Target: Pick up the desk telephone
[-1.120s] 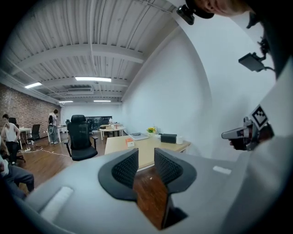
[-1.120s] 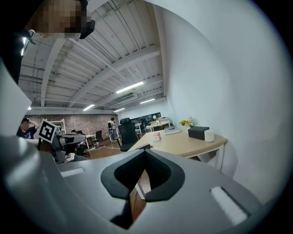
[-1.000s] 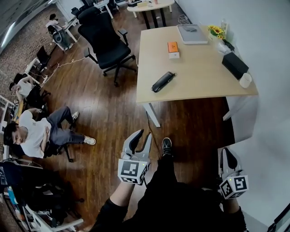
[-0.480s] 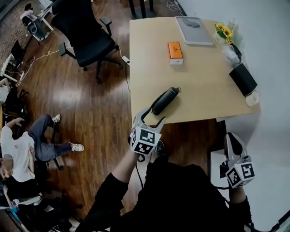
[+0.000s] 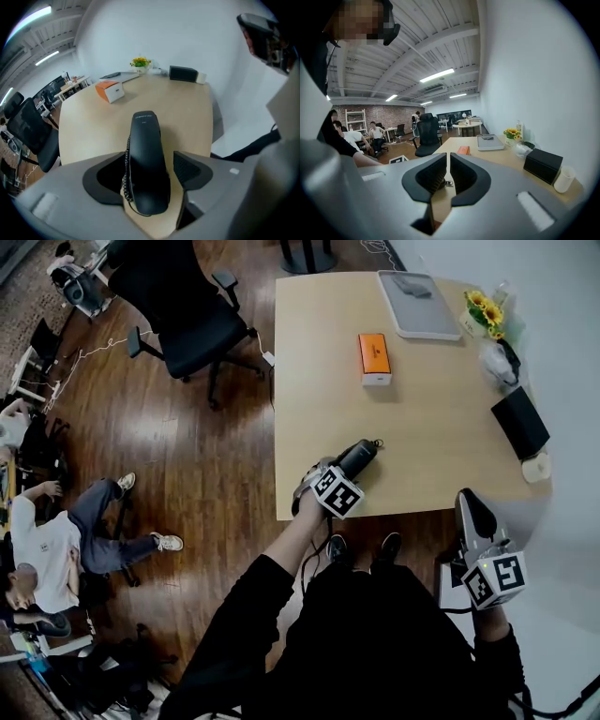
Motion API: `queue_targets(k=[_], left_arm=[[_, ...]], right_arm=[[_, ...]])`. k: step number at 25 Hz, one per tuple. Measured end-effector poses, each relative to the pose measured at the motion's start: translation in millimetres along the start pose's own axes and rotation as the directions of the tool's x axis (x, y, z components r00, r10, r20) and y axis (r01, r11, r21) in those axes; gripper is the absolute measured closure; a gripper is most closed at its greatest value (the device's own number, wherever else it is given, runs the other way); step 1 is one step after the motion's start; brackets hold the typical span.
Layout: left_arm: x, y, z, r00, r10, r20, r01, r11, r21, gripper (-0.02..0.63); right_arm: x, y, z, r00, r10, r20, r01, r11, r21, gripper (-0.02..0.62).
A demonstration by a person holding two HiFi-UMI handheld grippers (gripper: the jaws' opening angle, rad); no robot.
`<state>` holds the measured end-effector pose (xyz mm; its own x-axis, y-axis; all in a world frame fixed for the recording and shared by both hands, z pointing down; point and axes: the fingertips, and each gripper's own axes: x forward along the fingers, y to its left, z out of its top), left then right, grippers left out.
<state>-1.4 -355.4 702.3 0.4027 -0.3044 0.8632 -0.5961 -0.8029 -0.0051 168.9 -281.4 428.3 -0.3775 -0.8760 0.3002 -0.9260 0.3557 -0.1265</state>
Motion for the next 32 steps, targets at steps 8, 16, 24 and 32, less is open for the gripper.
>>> queue_targets(k=[8,16,24,32], left_arm=[[32,4,-13,0.99,0.008,-0.143,-0.005,1.0,0.024,0.324],[35,2,-13,0.994,0.023,-0.104,-0.019,0.999,0.04,0.339],[-8,2,6,0.993,0.09,0.072,-0.084,0.993,-0.083,0.345],[-186,2,106,0.807,0.301,0.508,-0.237,0.953,-0.187,0.344]], right_arm=[[24,-25,5,0.998,0.048,0.026,-0.05,0.998,0.05,0.578],[20,-41,-20,0.999,0.045,-0.002,-0.045,0.994,0.104,0.588],[12,-54,-13,0.999,0.032,0.022,-0.034,0.994,0.105,0.591],[15,-54,2,0.997,0.053,0.062,-0.058,0.994,0.089,0.591]])
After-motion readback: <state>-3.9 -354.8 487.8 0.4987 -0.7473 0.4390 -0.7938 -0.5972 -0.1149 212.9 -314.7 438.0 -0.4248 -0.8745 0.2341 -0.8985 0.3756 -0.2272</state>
